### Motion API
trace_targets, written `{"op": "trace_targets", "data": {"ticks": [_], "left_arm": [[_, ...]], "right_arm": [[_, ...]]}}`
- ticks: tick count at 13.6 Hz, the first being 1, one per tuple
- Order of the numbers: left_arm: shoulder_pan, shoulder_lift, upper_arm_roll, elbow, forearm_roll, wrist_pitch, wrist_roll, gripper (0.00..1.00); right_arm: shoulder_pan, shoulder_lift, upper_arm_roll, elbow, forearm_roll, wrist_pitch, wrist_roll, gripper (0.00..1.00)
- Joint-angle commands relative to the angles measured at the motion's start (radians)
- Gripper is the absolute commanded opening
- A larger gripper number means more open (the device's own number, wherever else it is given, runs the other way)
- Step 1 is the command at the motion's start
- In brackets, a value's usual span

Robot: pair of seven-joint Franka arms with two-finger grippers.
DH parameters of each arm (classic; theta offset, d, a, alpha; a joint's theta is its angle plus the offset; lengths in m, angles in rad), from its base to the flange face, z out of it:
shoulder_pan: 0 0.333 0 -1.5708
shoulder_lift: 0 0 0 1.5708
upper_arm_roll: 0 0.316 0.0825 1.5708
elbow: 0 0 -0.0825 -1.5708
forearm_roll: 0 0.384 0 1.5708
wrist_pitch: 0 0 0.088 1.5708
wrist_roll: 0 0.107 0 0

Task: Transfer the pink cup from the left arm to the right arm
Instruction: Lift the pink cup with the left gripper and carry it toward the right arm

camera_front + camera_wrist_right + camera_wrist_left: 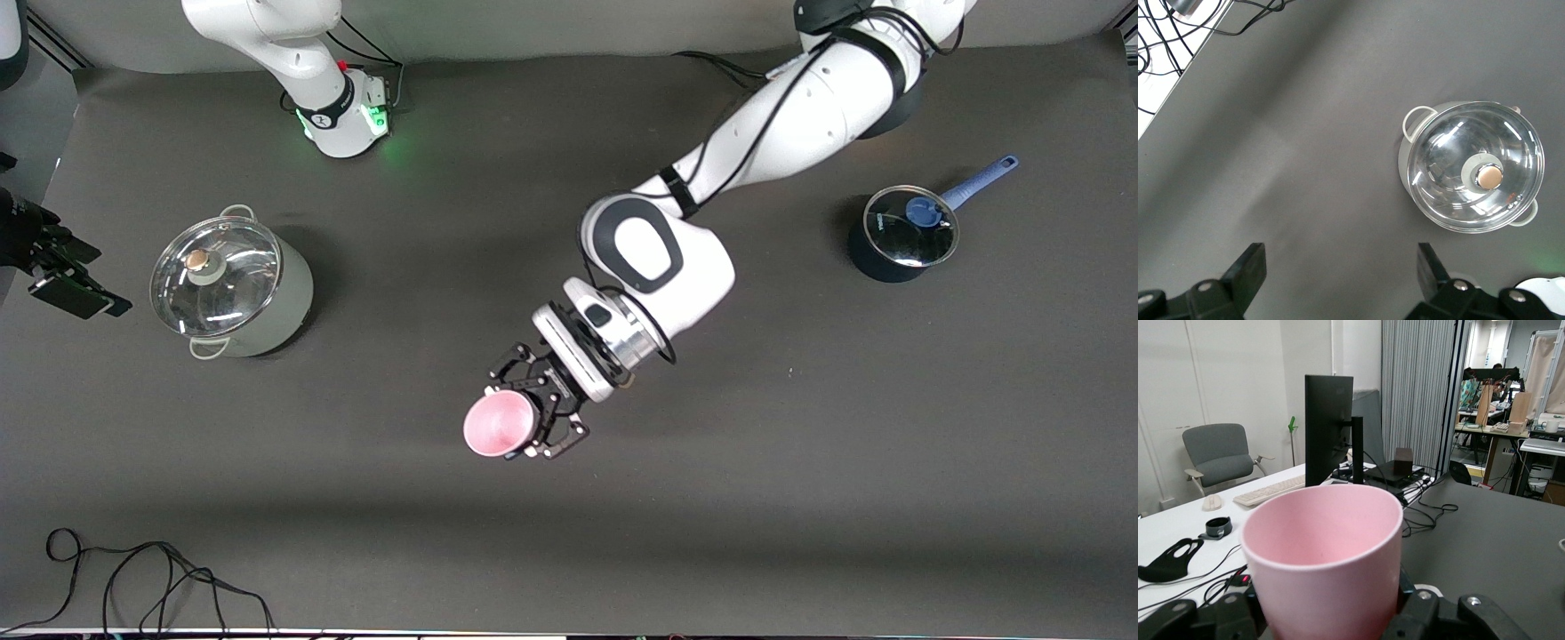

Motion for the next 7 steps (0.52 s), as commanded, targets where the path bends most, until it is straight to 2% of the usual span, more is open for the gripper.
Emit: {"op": "trace_targets", "data": {"ticks": [1,7], "left_arm": [[-0.104,-0.01,0.032,0.082,-0.006,0.074,-0.025,0.0],[-0.161,-0.011,0.032,0.094,-0.003,0.113,-0.027,0.0]], "right_arm": [[0.036,0.007,0.001,0.021,0.011,-0.017,0.028,1.0],[0.102,0.07,0.001,0.104,0.011,-0.017,0.089,1.0]]}}
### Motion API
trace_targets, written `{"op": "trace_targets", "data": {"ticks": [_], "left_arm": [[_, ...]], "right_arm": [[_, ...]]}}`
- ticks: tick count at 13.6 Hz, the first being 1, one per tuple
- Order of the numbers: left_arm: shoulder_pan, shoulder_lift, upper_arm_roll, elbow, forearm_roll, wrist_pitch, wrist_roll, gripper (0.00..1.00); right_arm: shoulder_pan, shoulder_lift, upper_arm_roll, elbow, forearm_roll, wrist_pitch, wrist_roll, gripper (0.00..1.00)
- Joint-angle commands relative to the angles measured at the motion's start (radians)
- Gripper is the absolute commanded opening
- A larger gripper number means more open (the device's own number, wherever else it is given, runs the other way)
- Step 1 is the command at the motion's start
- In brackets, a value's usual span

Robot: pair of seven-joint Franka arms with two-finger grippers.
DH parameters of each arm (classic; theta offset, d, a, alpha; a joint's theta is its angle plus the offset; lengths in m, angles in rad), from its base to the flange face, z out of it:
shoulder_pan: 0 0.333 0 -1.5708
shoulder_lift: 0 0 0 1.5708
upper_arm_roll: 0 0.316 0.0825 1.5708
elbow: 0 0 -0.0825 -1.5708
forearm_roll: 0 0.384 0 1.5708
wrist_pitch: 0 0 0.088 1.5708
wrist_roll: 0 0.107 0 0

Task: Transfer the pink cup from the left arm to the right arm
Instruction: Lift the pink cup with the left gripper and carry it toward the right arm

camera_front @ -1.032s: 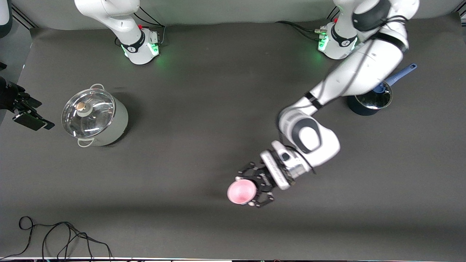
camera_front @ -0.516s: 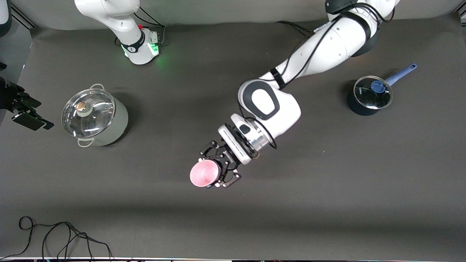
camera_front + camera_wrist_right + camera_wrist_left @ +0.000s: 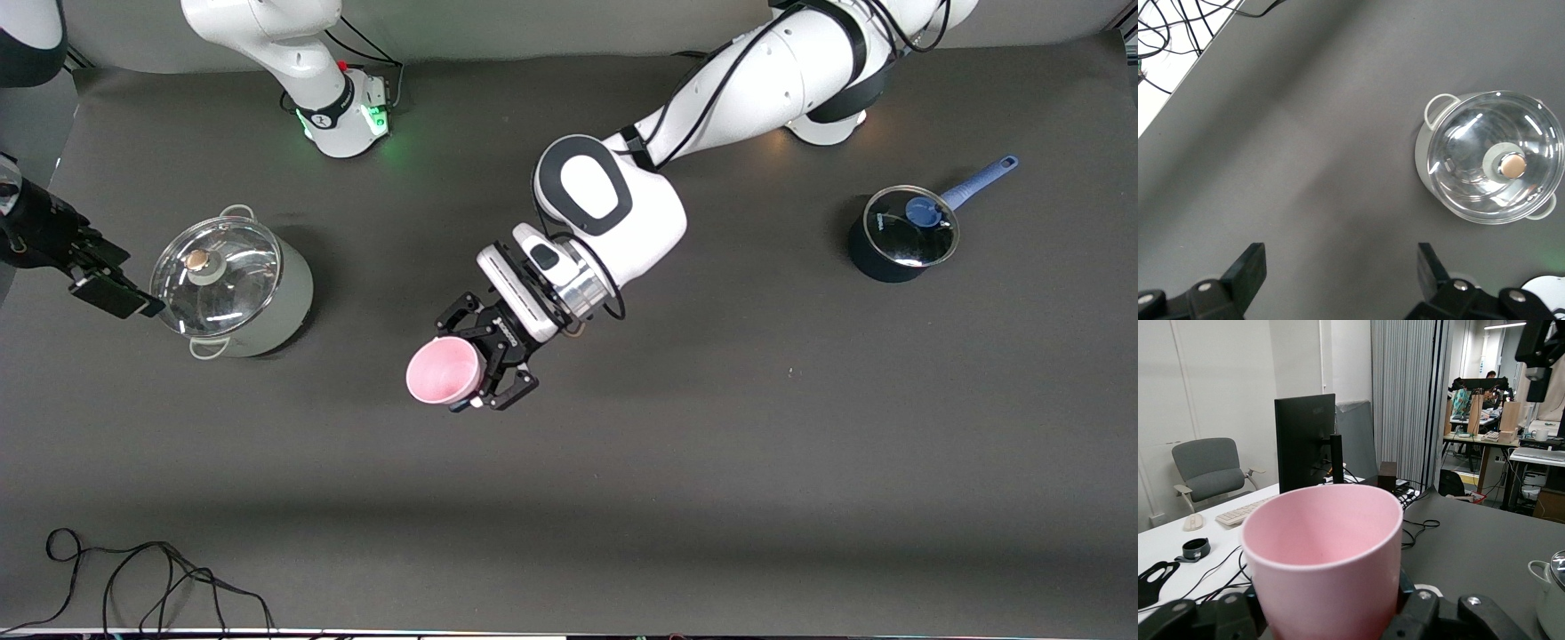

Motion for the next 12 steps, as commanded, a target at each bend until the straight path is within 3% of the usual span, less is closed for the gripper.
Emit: {"op": "trace_targets", "data": {"ticks": [1,4,9,12], "left_arm": [[-0.049,-0.005,0.024,0.028,-0.003,0.058,-0.018,0.0],[-0.055,-0.003,0.024,0.029,-0.002,0.064,-0.018,0.0],[-0.057,-0.003,0.032,0.029,0.009,0.064,-0.03,0.0],[-0.057,-0.003,0.038,0.029,0.009,0.064,-0.039,0.0]], "right_arm": [[0.038,0.061,-0.003,0.087,0.01,-0.017,0.062,1.0],[0.101,0.119,-0.003,0.172,0.012,-0.022,0.172,1.0],[0.207,0.306,0.002,0.471,0.09,-0.12,0.331,1.0],[0.282,0.347,0.032,0.526,0.09,-0.12,0.426,1.0]]}}
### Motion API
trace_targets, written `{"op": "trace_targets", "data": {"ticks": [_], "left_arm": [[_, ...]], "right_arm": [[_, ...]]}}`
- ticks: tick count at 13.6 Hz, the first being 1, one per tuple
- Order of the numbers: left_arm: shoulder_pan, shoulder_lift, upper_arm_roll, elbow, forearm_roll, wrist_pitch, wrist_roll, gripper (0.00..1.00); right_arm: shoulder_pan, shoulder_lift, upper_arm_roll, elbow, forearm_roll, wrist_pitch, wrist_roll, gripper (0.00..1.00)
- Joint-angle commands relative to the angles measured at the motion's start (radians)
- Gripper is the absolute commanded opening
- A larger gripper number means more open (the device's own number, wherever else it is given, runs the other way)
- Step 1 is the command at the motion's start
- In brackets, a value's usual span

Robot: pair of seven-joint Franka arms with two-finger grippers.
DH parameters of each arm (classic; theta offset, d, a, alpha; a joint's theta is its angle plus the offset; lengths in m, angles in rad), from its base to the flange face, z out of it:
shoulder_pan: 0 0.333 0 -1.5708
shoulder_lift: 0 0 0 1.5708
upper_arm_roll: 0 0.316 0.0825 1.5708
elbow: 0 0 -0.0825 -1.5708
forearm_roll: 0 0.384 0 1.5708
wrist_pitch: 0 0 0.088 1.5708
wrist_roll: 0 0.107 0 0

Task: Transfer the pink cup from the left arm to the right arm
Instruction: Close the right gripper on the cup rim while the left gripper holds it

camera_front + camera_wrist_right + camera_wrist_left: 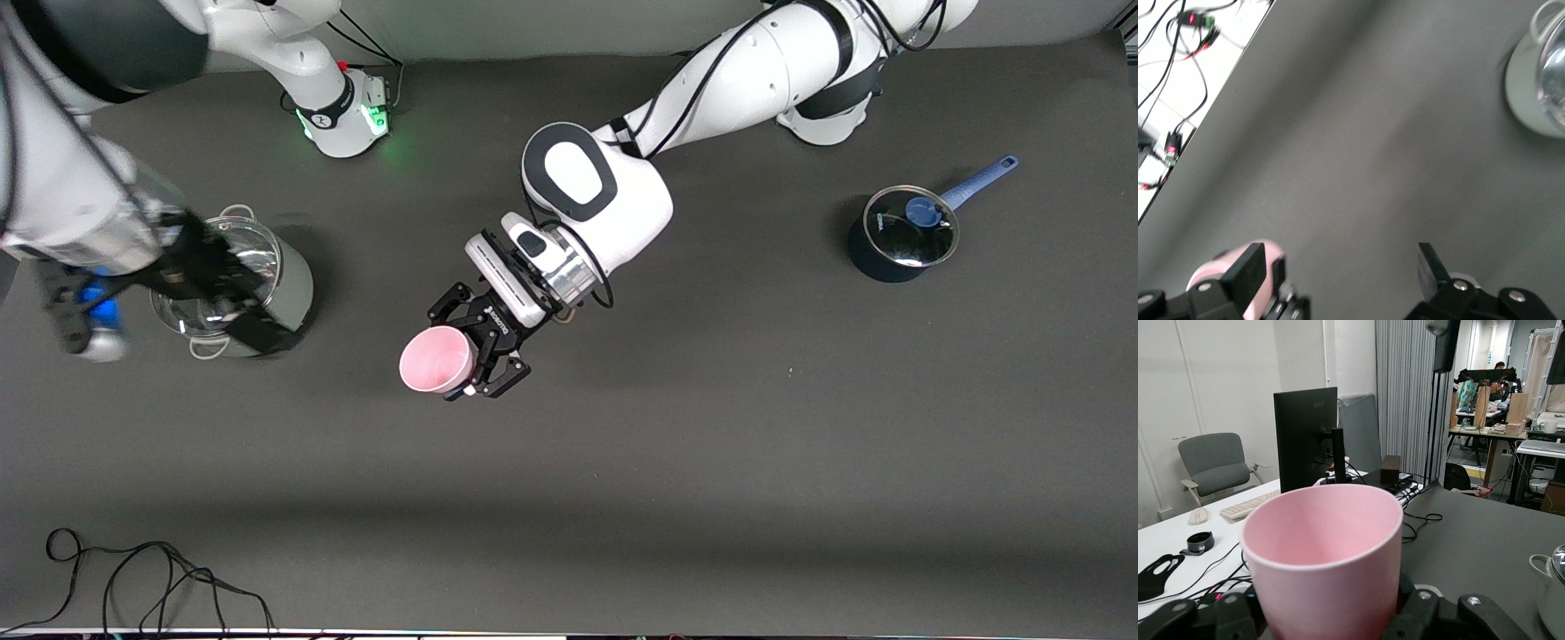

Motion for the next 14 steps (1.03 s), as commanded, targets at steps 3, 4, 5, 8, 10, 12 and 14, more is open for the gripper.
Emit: {"op": "trace_targets", "data": {"ticks": [3,4,5,8,10,12,14], "left_arm": [[-0.023,-0.003,0.021,0.021,0.007,0.016,-0.027,0.0],[-0.023,-0.003,0.021,0.021,0.007,0.016,-0.027,0.0],[-0.023,-0.003,0.021,0.021,0.007,0.016,-0.027,0.0],[-0.023,-0.003,0.021,0.021,0.008,0.016,-0.027,0.0],[-0.023,-0.003,0.023,0.021,0.008,0.016,-0.027,0.0],[-0.023,-0.003,0.023,0.021,0.008,0.016,-0.027,0.0],[-0.023,-0.003,0.023,0.021,0.016,0.016,-0.027,0.0]], "right_arm": [[0.055,0.118,0.065,0.182,-0.002,-0.038,0.131,1.0],[0.078,0.127,0.063,0.193,-0.004,-0.035,0.132,1.0],[0.086,0.133,0.065,0.196,-0.022,-0.025,0.131,1.0],[0.106,0.159,0.062,0.198,-0.039,-0.021,0.129,1.0],[0.106,0.185,0.059,0.198,-0.042,-0.009,0.123,1.0],[0.103,0.202,0.056,0.198,-0.048,0.007,0.12,1.0],[0.1,0.21,0.056,0.198,-0.065,0.028,0.118,1.0]]}}
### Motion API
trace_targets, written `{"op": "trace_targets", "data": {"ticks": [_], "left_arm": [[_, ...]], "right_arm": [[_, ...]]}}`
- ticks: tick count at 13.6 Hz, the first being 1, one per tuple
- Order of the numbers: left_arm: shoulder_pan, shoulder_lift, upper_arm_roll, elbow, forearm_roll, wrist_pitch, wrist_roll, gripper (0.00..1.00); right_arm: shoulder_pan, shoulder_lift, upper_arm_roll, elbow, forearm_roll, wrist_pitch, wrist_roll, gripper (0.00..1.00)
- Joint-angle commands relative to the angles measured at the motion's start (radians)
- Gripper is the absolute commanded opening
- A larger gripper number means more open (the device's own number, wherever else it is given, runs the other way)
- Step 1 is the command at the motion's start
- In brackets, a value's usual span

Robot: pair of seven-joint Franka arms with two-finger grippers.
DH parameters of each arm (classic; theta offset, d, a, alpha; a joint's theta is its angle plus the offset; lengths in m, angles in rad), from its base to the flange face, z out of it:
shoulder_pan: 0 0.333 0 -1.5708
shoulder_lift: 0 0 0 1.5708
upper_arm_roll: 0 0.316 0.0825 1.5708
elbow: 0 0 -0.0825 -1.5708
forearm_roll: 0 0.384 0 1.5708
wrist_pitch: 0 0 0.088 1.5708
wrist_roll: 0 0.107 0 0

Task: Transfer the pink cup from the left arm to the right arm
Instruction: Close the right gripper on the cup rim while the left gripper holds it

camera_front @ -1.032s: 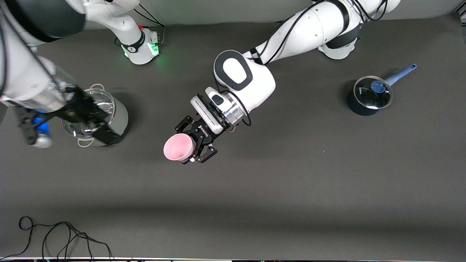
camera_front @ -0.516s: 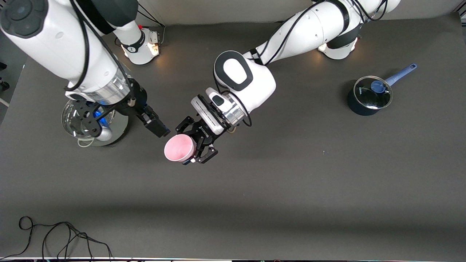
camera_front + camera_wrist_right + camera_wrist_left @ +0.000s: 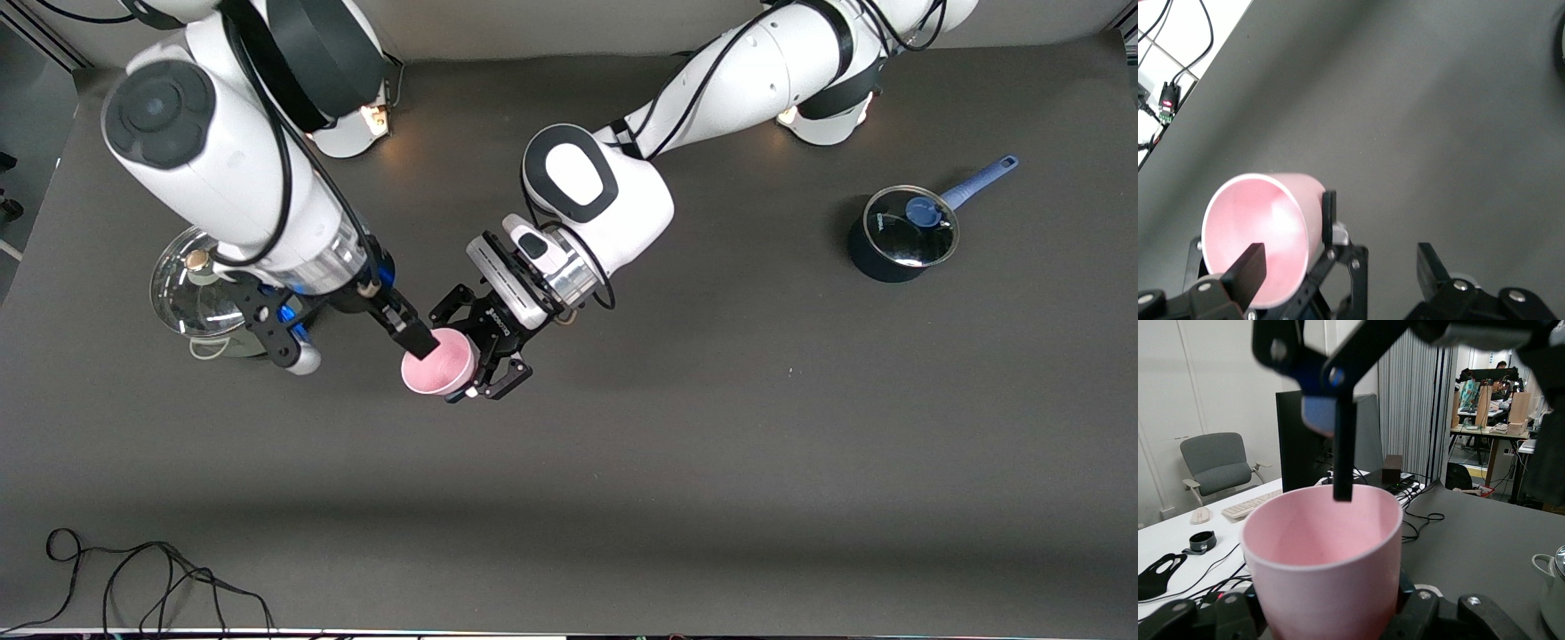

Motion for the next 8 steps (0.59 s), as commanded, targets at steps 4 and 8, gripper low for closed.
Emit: {"op": "trace_targets", "data": {"ticks": [4,8], "left_arm": [[-0.022,-0.003,0.02,0.02,0.014,0.016,-0.025,0.0],[-0.022,-0.003,0.021,0.02,0.014,0.016,-0.025,0.0]], "right_arm": [[-0.001,0.047,-0.006,0.047,-0.022,0.048,0.013,0.99],[-0.001,0.05,-0.006,0.047,-0.021,0.074,0.013,0.99]]}}
